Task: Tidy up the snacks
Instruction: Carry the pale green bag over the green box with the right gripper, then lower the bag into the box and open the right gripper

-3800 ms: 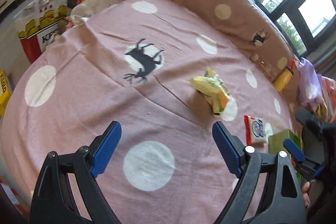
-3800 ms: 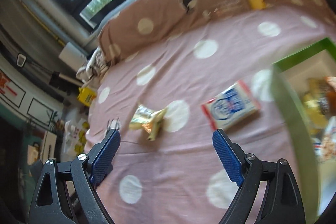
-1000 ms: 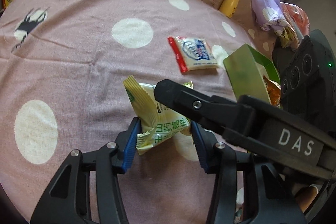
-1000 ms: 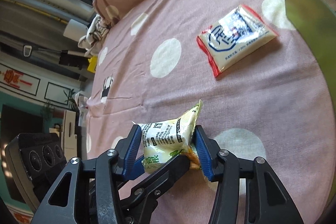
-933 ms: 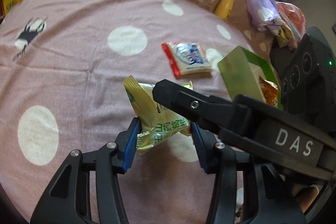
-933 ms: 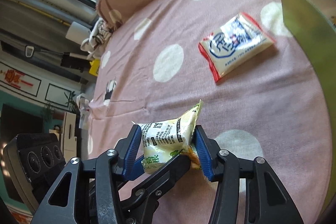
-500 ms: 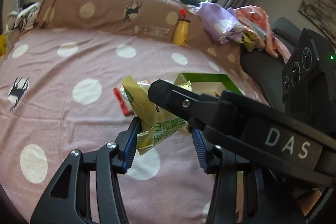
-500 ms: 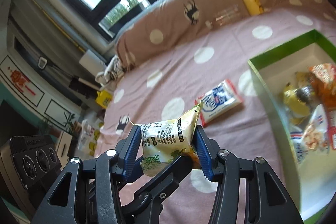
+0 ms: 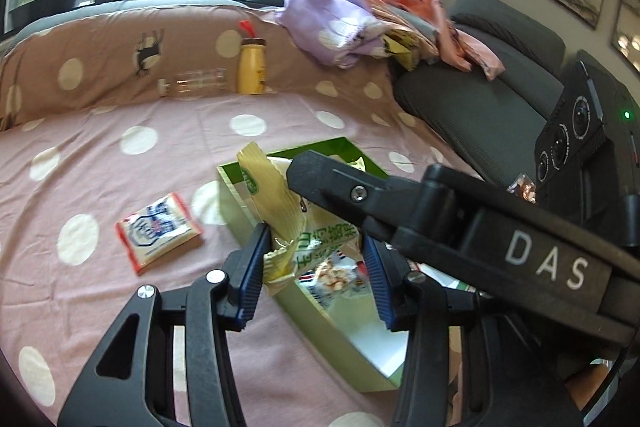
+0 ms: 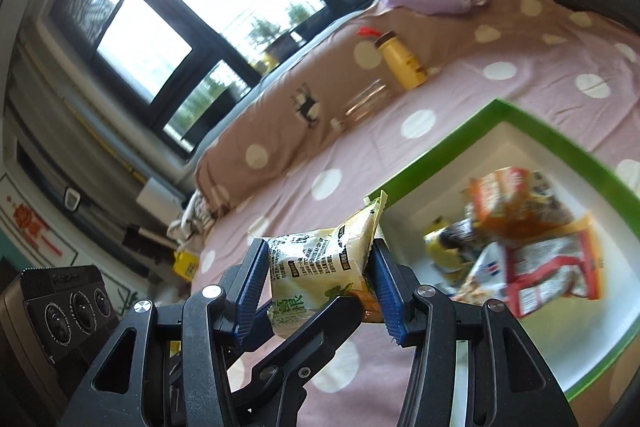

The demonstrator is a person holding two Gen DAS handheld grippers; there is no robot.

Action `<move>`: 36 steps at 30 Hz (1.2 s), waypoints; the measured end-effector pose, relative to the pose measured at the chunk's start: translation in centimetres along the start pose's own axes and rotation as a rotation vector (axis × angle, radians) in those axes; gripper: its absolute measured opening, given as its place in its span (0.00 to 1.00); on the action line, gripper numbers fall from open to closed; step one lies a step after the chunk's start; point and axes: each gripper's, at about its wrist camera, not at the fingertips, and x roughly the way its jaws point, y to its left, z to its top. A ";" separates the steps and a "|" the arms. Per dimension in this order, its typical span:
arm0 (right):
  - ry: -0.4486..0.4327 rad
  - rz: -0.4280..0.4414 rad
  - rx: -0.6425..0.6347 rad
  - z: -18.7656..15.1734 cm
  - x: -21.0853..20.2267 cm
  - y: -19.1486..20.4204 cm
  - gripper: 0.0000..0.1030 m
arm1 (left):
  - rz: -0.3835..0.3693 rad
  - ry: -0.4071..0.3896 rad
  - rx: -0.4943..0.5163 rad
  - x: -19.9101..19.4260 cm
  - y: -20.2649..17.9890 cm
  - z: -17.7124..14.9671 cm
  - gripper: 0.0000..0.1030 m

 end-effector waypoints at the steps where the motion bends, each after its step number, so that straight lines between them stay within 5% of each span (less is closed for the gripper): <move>1: -0.008 -0.011 0.012 0.1 -0.2 -0.5 0.52 | -0.012 0.011 0.013 0.7 -0.6 0.1 0.45; 20: 0.012 -0.210 0.236 0.8 -1.1 -8.5 0.52 | -0.148 0.201 0.030 8.0 -4.2 -0.7 0.43; 36: 0.055 -0.280 0.298 0.6 -0.5 -10.8 0.52 | -0.166 0.295 -0.004 10.6 -4.4 -1.3 0.42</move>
